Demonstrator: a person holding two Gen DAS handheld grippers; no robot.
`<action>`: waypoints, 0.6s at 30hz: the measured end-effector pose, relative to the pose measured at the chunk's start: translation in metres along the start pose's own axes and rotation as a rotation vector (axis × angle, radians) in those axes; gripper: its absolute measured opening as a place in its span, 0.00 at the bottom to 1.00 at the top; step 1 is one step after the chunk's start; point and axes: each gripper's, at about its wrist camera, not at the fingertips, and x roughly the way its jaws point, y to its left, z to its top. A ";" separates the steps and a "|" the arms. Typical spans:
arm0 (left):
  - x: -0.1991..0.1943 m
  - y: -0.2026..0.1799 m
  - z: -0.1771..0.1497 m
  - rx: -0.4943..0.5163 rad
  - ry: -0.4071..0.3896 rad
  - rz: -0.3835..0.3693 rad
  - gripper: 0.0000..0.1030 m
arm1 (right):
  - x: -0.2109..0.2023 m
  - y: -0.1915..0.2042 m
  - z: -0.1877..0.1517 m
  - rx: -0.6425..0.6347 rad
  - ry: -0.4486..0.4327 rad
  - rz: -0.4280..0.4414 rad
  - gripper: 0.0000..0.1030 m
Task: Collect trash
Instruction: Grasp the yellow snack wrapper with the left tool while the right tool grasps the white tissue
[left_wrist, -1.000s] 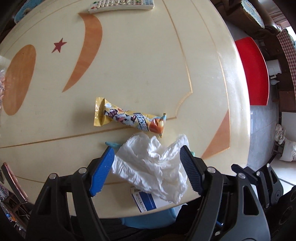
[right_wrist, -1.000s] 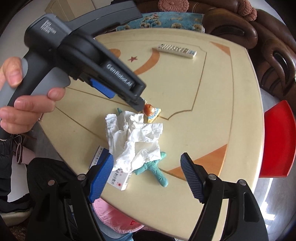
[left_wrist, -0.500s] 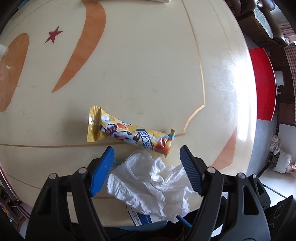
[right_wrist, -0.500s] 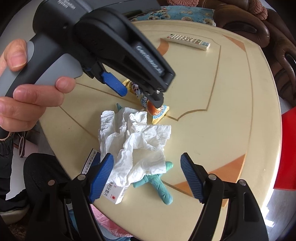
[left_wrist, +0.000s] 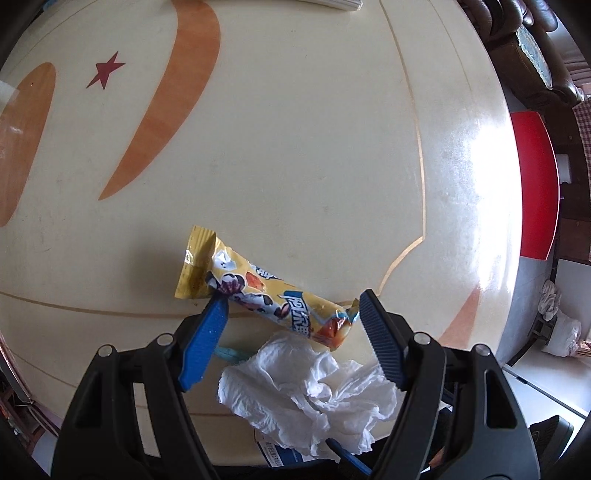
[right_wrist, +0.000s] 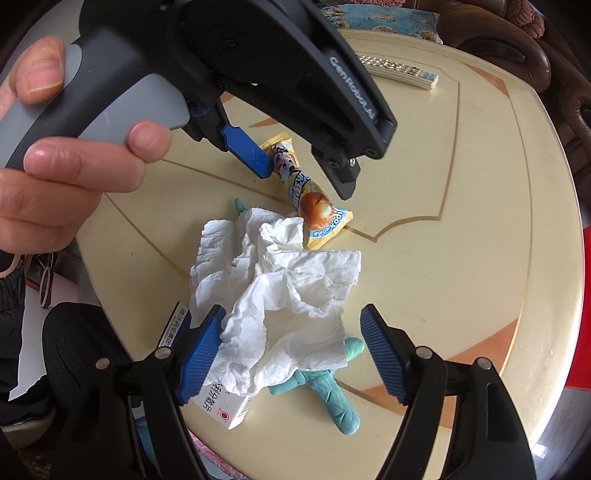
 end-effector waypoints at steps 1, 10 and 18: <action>0.002 0.001 0.000 -0.003 0.006 0.001 0.70 | 0.001 0.001 0.002 0.001 -0.002 0.002 0.71; 0.013 0.007 0.010 -0.019 0.016 0.007 0.70 | 0.006 0.003 0.004 -0.009 -0.021 0.018 0.66; 0.016 0.004 0.030 -0.026 0.011 0.025 0.70 | 0.009 -0.002 0.003 0.009 -0.016 0.021 0.53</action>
